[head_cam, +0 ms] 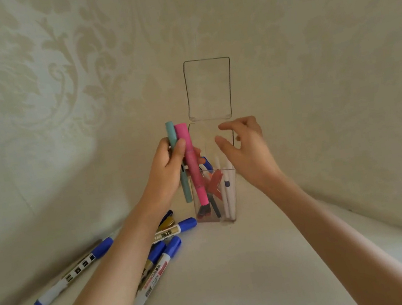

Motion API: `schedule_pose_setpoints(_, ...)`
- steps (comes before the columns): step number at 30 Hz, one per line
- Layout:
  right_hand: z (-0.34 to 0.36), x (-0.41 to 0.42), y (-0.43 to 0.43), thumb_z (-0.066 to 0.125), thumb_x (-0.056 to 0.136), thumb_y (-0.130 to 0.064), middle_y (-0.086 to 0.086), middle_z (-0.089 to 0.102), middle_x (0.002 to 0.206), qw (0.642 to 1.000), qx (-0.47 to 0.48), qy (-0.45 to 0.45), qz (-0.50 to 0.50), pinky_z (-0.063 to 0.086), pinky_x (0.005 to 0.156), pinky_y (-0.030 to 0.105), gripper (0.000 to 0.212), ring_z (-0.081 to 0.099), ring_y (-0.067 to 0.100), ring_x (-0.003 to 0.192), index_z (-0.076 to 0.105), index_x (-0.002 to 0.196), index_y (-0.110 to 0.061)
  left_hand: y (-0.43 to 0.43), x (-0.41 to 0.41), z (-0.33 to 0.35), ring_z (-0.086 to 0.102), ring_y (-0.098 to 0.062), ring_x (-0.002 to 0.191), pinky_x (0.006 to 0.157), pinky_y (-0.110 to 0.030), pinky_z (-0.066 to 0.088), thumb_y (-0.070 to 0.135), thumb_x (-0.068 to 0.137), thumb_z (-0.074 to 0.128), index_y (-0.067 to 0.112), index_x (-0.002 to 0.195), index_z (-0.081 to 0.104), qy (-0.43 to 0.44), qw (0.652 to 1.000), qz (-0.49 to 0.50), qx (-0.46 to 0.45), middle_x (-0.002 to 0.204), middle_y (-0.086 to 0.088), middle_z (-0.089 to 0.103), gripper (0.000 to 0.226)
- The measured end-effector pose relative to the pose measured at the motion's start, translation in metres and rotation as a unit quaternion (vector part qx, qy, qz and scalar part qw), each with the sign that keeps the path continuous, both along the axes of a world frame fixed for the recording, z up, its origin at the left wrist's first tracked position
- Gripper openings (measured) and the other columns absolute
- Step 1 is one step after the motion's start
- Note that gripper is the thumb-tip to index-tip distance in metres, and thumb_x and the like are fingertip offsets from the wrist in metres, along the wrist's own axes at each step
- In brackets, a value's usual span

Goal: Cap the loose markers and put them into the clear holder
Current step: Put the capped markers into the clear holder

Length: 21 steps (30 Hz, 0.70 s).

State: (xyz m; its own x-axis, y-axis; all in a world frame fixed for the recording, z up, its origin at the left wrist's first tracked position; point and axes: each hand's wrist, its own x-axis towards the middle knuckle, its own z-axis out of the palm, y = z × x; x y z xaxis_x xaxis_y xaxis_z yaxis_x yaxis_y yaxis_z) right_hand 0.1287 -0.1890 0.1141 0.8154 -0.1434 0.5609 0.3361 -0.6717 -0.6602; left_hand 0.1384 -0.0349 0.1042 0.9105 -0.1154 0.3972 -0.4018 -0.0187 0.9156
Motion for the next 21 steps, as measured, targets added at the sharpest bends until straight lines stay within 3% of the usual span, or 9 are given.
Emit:
schedule_pose_setpoints(2, 0.011, -0.006, 0.008, 0.053, 0.093, -0.027, -0.002, 0.057, 0.112, 0.995, 0.056, 0.012, 0.078, 0.039, 0.076, 0.01, 0.028, 0.052, 0.006, 0.094, 0.063, 0.114, -0.011, -0.001, -0.004, -0.002, 0.069, -0.011, 0.076, 0.07, -0.026, 0.057, 0.028, 0.097, 0.039, 0.008, 0.108, 0.047, 0.001, 0.999, -0.042, 0.012, 0.082, 0.004, 0.068, 0.025)
schedule_pose_setpoints(6, 0.023, -0.006, 0.019, 0.057, 0.091, -0.016, -0.007, 0.06, 0.088, 0.965, 0.168, 0.076, 0.187, 0.047, 0.062, 0.009, 0.016, 0.058, 0.002, 0.073, 0.064, 0.103, -0.009, -0.01, -0.013, 0.003, 0.067, -0.005, 0.07, 0.062, -0.016, 0.053, 0.024, 0.097, 0.04, 0.006, 0.113, 0.05, 0.004, 0.996, -0.092, 0.022, 0.082, 0.004, 0.064, 0.026)
schedule_pose_setpoints(9, 0.03, -0.002, 0.007, 0.061, 0.088, -0.015, -0.006, 0.062, 0.087, 0.966, 0.208, -0.001, 0.154, 0.047, 0.067, 0.012, 0.016, 0.059, 0.005, 0.078, 0.064, 0.103, -0.012, -0.014, -0.009, 0.016, 0.061, 0.001, 0.071, 0.057, -0.002, 0.044, 0.026, 0.096, 0.04, 0.011, 0.115, 0.055, -0.039, 0.998, -0.015, 0.056, 0.104, -0.002, 0.048, 0.028)
schedule_pose_setpoints(12, 0.041, 0.002, -0.012, 0.06, 0.089, -0.016, -0.007, 0.063, 0.086, 0.961, 0.246, -0.072, 0.106, 0.048, 0.064, 0.012, 0.016, 0.058, 0.005, 0.077, 0.063, 0.104, -0.014, -0.013, 0.008, 0.031, 0.048, -0.002, 0.087, 0.068, -0.01, 0.045, 0.034, 0.094, 0.044, 0.025, 0.118, 0.057, -0.087, 0.992, 0.056, 0.066, 0.116, -0.006, 0.045, 0.029)
schedule_pose_setpoints(16, 0.04, 0.006, -0.016, 0.059, 0.09, -0.015, -0.01, 0.06, 0.09, 0.97, 0.204, -0.127, 0.035, 0.05, 0.07, 0.012, 0.021, 0.058, 0.003, 0.081, 0.059, 0.111, -0.014, -0.022, 0.026, 0.039, 0.055, -0.006, 0.09, 0.077, -0.021, 0.048, 0.032, 0.093, 0.048, 0.019, 0.117, 0.055, -0.104, 0.992, 0.065, 0.031, 0.108, -0.001, 0.058, 0.028)
schedule_pose_setpoints(19, 0.027, 0.006, -0.011, 0.058, 0.09, -0.015, -0.01, 0.058, 0.092, 0.982, 0.151, -0.113, 0.019, 0.05, 0.07, 0.01, 0.026, 0.057, 0.003, 0.084, 0.049, 0.114, -0.021, -0.028, 0.033, 0.036, 0.058, -0.011, 0.086, 0.077, -0.025, 0.051, 0.024, 0.092, 0.053, 0.013, 0.124, 0.046, -0.145, 0.981, 0.107, 0.076, 0.094, 0.008, 0.056, 0.035)
schedule_pose_setpoints(21, 0.015, 0.008, -0.009, 0.058, 0.09, -0.015, -0.006, 0.06, 0.091, 0.994, 0.074, -0.072, 0.022, 0.052, 0.069, 0.017, 0.014, 0.058, 0.005, 0.082, 0.052, 0.101, -0.02, -0.029, 0.034, 0.028, 0.061, -0.014, 0.079, 0.073, -0.025, 0.052, 0.017, 0.089, 0.058, 0.013, 0.13, 0.035, -0.168, 0.97, 0.123, 0.125, 0.091, 0.004, 0.054, 0.048)
